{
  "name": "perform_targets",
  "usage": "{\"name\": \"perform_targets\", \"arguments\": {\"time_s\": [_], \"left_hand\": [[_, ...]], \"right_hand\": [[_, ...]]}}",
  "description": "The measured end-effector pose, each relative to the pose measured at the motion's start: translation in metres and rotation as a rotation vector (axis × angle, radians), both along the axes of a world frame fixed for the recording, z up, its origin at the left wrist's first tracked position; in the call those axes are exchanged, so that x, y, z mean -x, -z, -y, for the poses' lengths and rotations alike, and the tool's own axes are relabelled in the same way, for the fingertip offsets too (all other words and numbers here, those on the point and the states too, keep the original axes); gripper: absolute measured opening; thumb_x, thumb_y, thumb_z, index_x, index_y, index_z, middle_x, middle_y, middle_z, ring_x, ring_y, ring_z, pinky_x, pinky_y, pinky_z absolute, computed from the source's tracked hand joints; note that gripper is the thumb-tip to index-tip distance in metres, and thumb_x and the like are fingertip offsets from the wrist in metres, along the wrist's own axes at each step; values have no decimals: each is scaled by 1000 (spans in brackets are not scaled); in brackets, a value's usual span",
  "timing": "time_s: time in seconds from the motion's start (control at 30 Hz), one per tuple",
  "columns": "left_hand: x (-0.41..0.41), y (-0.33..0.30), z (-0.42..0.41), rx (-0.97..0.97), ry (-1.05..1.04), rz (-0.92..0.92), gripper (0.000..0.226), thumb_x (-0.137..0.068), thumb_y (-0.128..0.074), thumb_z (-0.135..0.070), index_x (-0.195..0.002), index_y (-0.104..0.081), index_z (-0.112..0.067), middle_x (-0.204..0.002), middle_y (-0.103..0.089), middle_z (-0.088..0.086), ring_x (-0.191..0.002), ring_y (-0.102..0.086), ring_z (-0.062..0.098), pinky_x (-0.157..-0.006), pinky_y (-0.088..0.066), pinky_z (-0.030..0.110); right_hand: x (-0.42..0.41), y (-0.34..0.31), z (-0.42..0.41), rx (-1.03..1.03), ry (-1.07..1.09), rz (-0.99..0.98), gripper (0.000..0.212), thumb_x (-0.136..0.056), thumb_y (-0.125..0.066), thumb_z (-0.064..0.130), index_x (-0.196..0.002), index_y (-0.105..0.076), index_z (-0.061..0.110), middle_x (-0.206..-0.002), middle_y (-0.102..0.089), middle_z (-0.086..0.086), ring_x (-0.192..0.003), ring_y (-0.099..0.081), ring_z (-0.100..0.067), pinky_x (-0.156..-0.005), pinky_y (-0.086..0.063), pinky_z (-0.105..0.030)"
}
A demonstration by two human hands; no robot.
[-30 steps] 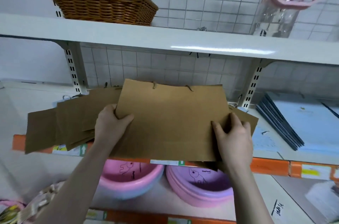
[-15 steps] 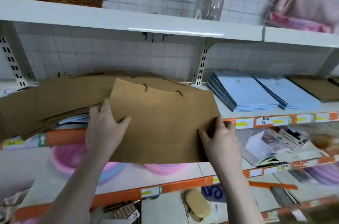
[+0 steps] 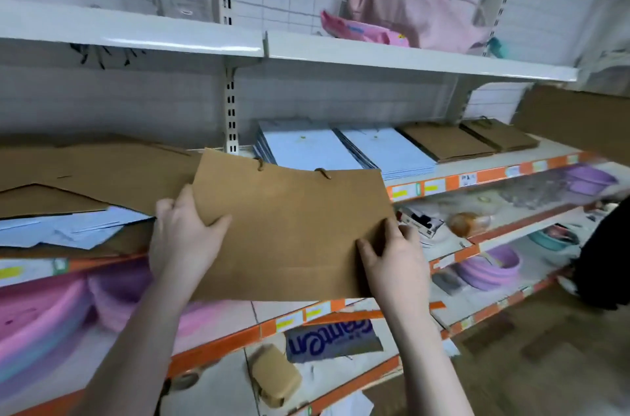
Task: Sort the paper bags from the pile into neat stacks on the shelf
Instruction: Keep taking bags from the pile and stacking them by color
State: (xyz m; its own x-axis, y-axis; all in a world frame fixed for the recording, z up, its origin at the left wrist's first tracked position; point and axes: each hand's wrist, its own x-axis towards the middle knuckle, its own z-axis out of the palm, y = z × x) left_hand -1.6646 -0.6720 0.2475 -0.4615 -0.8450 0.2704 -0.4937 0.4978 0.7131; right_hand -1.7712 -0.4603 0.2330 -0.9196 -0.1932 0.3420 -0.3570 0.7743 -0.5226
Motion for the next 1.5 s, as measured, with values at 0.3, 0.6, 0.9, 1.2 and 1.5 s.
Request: {"name": "perform_targets", "arguments": {"time_s": [0.3,0.6,0.9,1.2,1.5], "left_hand": [[128,5,-141,1,68,16,68,-80,-69,-33,-138,-40,-14,-124,-43,22,-119,-44,37,-94,-40,43],[246,0,-205,18,92,27,65,-81,-66,-33,-138,-39,-16,-121,-40,16,-116,-45,35,-88,-41,42],[415,7,-236,-9,153,-5,67,-82,-65,-37,-140,-37,-16,-128,-38,17,-120,-43,37,-96,-38,43],[571,-6,-245,-26,140,-7,70,-85,-63,-38,-144,-31,-18,-131,-37,17,-120,-43,38,-95,-38,46],[646,-1,-245,-39,27,-10,66,-84,-63,-36,-139,-36,-12,-124,-38,20,-110,-47,40,-91,-40,42]], "right_hand": [[115,3,-147,-54,77,-20,44,-91,-53,37,-125,-47,10,-123,-46,-13,-110,-48,-33,-89,-38,-36],[229,3,-209,-36,136,-47,36,-90,-53,33,-115,-51,8,-116,-48,-14,-104,-49,-36,-83,-40,-39],[386,11,-235,-71,197,-48,36,-89,-53,34,-116,-52,11,-116,-49,-12,-107,-48,-33,-87,-42,-37],[549,-2,-237,-48,182,20,36,-91,-52,36,-118,-52,13,-121,-47,-13,-105,-50,-35,-88,-41,-38],[659,-6,-227,-54,-2,32,41,-91,-53,34,-126,-52,11,-127,-47,-14,-114,-48,-33,-94,-38,-36]]}}
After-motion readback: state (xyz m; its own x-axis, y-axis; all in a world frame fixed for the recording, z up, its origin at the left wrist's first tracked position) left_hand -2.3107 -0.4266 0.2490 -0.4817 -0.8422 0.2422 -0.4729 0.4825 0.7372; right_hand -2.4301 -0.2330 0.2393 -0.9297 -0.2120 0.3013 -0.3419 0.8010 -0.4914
